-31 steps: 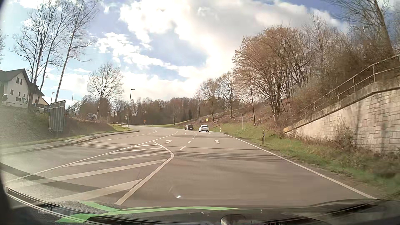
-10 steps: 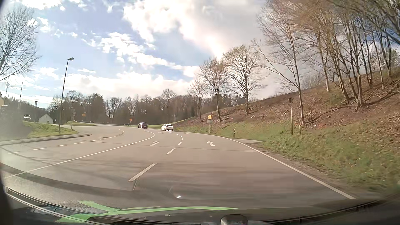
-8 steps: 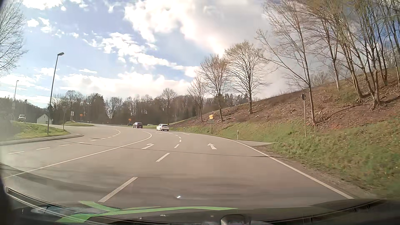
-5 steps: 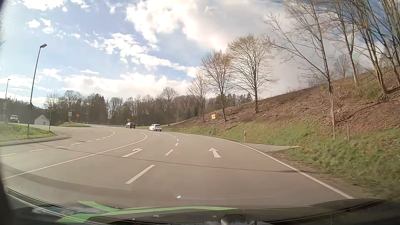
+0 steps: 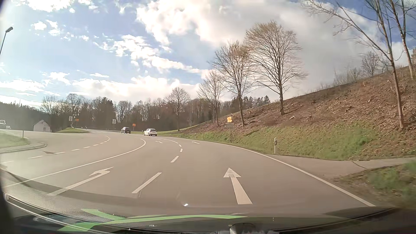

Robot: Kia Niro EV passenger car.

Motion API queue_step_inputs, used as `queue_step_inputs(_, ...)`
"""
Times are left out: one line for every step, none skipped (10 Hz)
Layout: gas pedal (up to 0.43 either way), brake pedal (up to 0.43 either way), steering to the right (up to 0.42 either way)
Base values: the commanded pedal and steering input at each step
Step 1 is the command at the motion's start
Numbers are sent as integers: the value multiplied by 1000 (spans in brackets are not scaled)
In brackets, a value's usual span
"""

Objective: Follow the waypoints while adhering to traffic rules and regulations

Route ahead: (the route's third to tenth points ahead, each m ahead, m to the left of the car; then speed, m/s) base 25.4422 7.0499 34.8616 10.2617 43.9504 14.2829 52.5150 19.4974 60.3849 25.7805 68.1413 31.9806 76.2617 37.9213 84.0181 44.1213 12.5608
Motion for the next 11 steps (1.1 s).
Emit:
queue_step_inputs(177, 0, -31)
queue_step_inputs(177, 0, -36)
queue_step_inputs(177, 0, -37)
queue_step_inputs(177, 0, -37)
queue_step_inputs(177, 0, -37)
queue_step_inputs(177, 0, -38)
queue_step_inputs(177, 0, -39)
queue_step_inputs(177, 0, -42)
queue_step_inputs(177, 0, -44)
queue_step_inputs(177, 0, -48)
queue_step_inputs(177, 0, -50)
